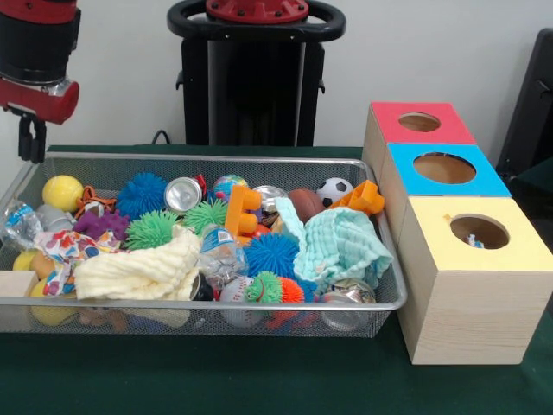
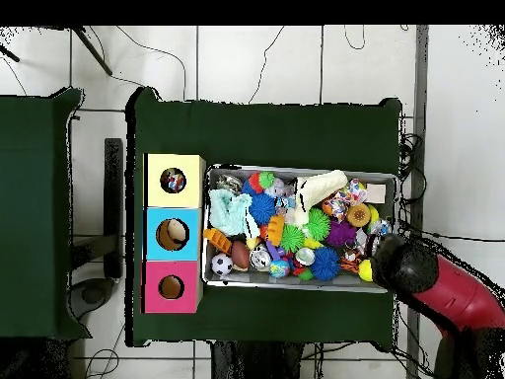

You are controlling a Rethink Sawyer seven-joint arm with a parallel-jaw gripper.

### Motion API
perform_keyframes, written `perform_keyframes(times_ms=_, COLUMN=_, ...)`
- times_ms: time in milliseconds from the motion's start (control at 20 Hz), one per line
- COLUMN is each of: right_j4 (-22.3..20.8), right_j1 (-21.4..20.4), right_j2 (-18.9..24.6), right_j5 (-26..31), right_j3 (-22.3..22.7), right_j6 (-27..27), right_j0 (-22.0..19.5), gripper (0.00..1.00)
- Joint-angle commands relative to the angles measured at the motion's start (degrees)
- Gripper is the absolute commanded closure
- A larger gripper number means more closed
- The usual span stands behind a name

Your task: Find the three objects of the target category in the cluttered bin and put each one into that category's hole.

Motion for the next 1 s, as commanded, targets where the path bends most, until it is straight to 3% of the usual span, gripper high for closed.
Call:
perform_keyframes(times_ms=50, right_j4=2.3, right_j1=4.4, right_j2=5.8, right_j5=0.3, right_j3=-1.0, right_j6=9.5, right_j0=0.6, gripper=1.0)
perform_keyframes(times_ms=500, right_j4=2.2, right_j1=8.5, right_j2=0.4, right_j5=7.4, right_j3=-8.3, right_j6=11.7, right_j0=6.7, gripper=1.0)
perform_keyframes(times_ms=1000, right_j4=3.6, right_j1=11.9, right_j2=-1.3, right_j5=15.8, right_j3=-15.1, right_j6=11.1, right_j0=8.8, gripper=1.0)
